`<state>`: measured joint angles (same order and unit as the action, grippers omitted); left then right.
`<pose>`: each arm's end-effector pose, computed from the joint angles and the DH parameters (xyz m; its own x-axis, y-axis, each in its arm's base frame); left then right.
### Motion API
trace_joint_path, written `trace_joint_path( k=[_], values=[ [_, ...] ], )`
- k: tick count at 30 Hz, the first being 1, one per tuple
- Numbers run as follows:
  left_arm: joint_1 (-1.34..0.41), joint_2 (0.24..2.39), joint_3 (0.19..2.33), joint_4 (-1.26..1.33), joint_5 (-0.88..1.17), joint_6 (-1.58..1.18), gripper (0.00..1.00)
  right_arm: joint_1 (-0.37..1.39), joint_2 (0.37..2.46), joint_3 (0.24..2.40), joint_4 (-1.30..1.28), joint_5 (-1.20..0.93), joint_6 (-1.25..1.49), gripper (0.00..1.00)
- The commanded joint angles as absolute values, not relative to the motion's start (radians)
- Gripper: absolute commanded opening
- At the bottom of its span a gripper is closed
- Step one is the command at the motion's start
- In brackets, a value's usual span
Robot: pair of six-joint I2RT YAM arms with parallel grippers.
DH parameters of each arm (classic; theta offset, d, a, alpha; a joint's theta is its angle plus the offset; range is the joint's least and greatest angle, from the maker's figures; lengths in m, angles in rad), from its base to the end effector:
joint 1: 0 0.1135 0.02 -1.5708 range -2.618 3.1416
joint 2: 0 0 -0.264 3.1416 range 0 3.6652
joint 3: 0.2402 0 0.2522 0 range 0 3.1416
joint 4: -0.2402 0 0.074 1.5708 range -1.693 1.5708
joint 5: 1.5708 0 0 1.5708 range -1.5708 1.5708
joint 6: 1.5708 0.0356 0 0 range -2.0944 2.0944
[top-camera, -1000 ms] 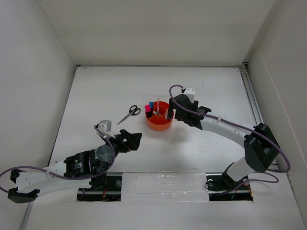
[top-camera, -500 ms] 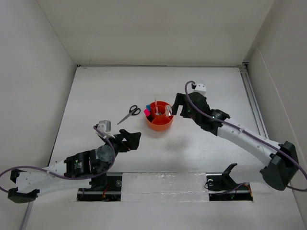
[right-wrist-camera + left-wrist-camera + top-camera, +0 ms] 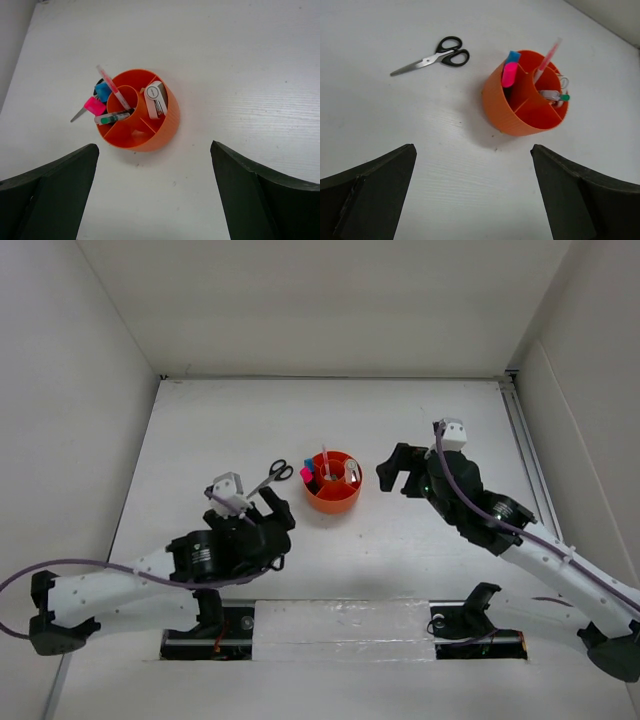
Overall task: Sort the stationery into containers
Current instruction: Pick up the scissors from the center of the board.
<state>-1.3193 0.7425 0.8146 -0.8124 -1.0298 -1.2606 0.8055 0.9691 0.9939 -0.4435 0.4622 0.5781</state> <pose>0.0628 -0.1219 0.3072 -0.3763 -0.5063 -0.7759 -0.0556 0.8483 -0.5265 0.1574 0.1409 0.3541 -0.4344 0.2538 -0.8642 -0.1503 0.9256 0.3474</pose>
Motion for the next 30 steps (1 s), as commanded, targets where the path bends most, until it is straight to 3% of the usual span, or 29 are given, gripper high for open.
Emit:
trace_joint_path(
  k=[1,3,4,8,9,12,13,14,22,27,30],
  values=[
    [-1.2,0.892,0.879,-0.873,-1.11,-1.456,1.0,0.819,0.924,0.966,-0.451,0.442,0.545,1.0],
    [-0.932,0.936,0.853,-0.58,-0.938,-1.19,1.0,0.819,0.899,0.957,-0.44,0.422,0.535,1.0],
    [-0.863,0.925,0.836,-0.524,-0.796,-1.08,1.0,0.819,0.899,0.957,-0.44,0.422,0.526,1.0],
    [-0.666,0.811,0.753,-0.287,-0.623,-0.881,1.0,0.819,0.847,0.947,-0.46,0.404,0.526,1.0],
    [-0.535,0.845,0.764,-0.266,-0.564,-0.836,1.0,0.819,0.838,0.937,-0.46,0.387,0.516,1.0],
    [-0.265,0.998,0.825,-0.164,-0.107,-0.676,1.0,0.828,0.813,0.927,-0.424,0.348,0.492,1.0],
    [-0.117,1.125,0.878,-0.164,0.002,-0.666,0.96,0.828,0.813,0.927,-0.423,0.339,0.477,1.0],
    [-0.076,1.179,0.912,-0.164,0.105,-0.655,0.95,0.828,0.813,0.927,-0.414,0.328,0.466,1.0],
    [-0.086,1.643,1.432,-0.44,0.279,-0.338,0.98,0.828,0.796,0.921,-0.385,0.229,0.428,1.0],
    [-0.086,1.729,1.428,-0.426,0.31,-0.255,0.98,0.828,0.758,0.908,-0.37,0.178,0.41,1.0],
    [-0.086,1.773,1.414,-0.426,0.224,-0.244,0.91,0.828,0.738,0.888,-0.358,0.147,0.41,1.0]
  ],
)
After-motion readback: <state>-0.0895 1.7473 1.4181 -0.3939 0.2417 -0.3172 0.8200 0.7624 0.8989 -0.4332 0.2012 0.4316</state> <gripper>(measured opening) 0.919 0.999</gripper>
